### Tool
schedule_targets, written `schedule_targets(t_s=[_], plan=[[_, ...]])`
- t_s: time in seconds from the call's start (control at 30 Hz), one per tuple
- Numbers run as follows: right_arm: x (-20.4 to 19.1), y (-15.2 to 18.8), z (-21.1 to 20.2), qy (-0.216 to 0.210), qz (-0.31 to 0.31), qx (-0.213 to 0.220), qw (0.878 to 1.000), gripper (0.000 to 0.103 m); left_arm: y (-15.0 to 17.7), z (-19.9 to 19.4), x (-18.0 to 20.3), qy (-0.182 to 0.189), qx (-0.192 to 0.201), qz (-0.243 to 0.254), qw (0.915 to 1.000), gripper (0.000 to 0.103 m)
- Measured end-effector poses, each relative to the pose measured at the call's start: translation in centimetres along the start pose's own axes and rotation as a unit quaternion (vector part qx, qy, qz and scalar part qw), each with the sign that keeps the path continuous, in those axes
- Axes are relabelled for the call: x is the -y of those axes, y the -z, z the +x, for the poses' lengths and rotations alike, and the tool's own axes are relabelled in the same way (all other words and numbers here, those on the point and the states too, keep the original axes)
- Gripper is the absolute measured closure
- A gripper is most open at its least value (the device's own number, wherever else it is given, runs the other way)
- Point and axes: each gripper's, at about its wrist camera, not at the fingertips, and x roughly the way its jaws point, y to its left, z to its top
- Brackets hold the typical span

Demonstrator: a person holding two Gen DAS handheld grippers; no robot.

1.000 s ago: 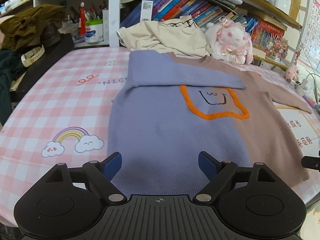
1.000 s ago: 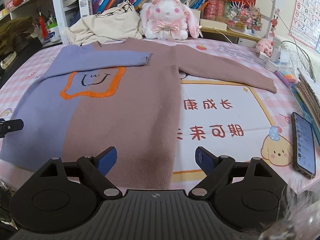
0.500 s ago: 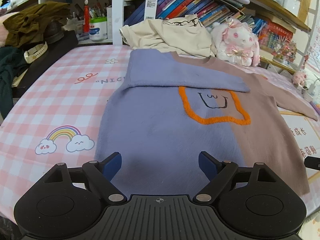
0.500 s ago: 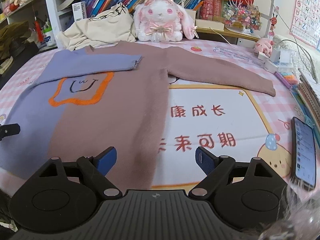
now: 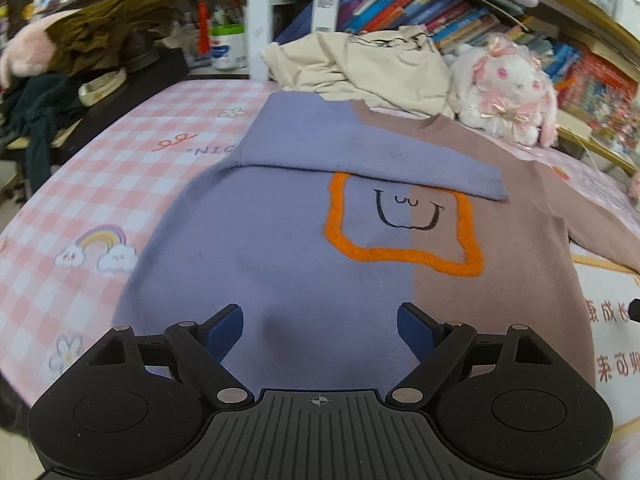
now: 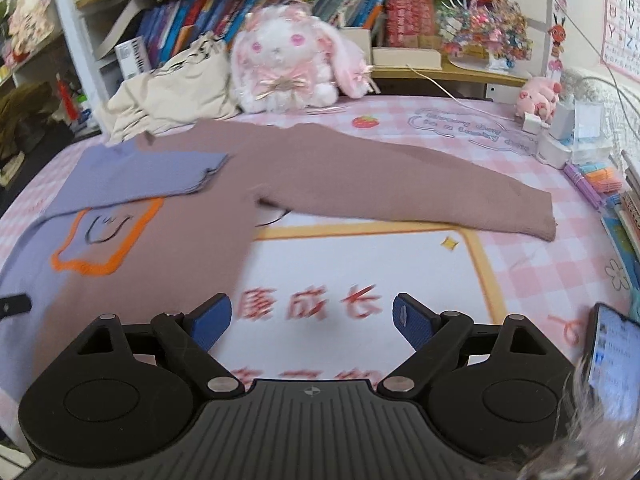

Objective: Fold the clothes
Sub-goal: 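Move the right tool to the mauve sleeve cuff and close on it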

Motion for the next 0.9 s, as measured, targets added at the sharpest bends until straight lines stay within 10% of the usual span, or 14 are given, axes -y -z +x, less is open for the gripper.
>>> schedule_targets(t_s=[0.5,0.67,0.9], plan=[[9.6,-2.1,3.1,0.004,0.075,-0.015,0.997,0.019,3.0,-2.3,2.8,-0.083,-0.014,-0.074,0.9937,0.016],[13.2,-2.6,3.3,0.036,0.112,-0.008,0.993,0.051,3.3,-2.8,3.3,-0.100,-0.020,-0.082,0.9914,0.016],[17.5,-3.5,3.5,0.089,0.156,0.014,0.984,0.054,3.7,-3.3,3.6,-0.115,-0.025,-0.082,0.9896,0.016]])
